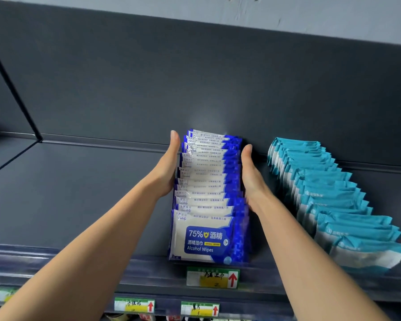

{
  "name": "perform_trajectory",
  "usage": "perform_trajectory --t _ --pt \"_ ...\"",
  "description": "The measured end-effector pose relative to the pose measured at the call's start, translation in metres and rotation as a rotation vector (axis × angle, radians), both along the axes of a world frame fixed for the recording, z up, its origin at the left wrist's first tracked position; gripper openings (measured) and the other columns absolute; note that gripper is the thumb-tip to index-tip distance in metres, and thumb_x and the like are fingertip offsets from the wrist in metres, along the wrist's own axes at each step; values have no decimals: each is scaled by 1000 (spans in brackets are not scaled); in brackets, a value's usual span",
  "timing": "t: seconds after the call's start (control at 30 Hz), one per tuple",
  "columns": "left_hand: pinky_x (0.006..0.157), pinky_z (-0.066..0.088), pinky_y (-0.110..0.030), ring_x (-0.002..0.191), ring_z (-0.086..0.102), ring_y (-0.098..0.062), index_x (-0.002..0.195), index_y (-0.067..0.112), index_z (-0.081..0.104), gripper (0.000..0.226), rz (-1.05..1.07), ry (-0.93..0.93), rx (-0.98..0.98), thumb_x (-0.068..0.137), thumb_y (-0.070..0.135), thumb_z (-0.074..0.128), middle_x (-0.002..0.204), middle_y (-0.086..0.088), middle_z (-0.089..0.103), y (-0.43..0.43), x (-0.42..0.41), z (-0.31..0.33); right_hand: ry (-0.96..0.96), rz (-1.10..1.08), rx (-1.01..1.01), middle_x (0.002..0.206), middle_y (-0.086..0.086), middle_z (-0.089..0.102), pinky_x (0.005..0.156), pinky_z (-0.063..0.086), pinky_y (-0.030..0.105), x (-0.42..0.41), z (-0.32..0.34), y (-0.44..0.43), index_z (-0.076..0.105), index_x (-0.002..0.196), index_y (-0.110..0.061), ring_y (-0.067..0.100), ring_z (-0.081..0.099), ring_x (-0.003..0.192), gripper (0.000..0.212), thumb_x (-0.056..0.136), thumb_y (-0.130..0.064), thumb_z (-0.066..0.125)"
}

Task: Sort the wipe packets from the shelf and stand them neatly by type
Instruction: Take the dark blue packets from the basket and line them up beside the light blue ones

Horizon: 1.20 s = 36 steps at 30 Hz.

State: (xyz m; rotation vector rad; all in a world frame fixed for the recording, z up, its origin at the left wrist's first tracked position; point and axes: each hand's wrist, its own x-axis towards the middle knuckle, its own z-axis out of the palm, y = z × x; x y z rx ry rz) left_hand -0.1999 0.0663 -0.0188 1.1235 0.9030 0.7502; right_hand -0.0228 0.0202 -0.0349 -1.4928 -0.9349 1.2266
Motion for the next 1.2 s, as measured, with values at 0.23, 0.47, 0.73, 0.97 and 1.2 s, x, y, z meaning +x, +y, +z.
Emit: perform_trajectory --t 0.23,0.47,0.73,0.97,1.2 --pt "110 35 -40 129 46 -27 134 15 53 88 -55 56 21 89 75 5 134 -7 54 18 1 2 34 -51 -20 134 -8 56 106 42 45 4 0 13 51 137 -31 18 54 123 83 79 -84 25" --pt "99 46 -40 110 64 -20 114 24 69 88 -8 99 -28 80 85 14 119 3 67 37 12 3 -47 -47 3 143 -8 48 111 37 43 7 8 40 45 141 -32 16 47 130 93 70 -91 29" --pt "92 44 -33 101 63 -10 116 23 63 80 43 80 33 89 75 9 114 10 66 47 12 2 -246 -26 93 139 -17 44 103 32 24 15 11 44 41 144 -27 5 42 126 60 97 -60 24" --pt "94 49 -39 106 66 -19 118 22 65 87 42 106 41 77 86 24 116 1 69 57 14 -3 -393 66 218 158 -9 21 120 15 29 15 7 56 29 150 -22 4 18 144 52 102 -43 33" --pt "111 22 -24 143 25 -10 144 21 43 49 178 672 643 103 44 30 157 8 25 44 22 4 -1132 129 306 157 -5 24 116 20 38 13 12 66 39 145 -17 11 15 146 47 103 -38 31"
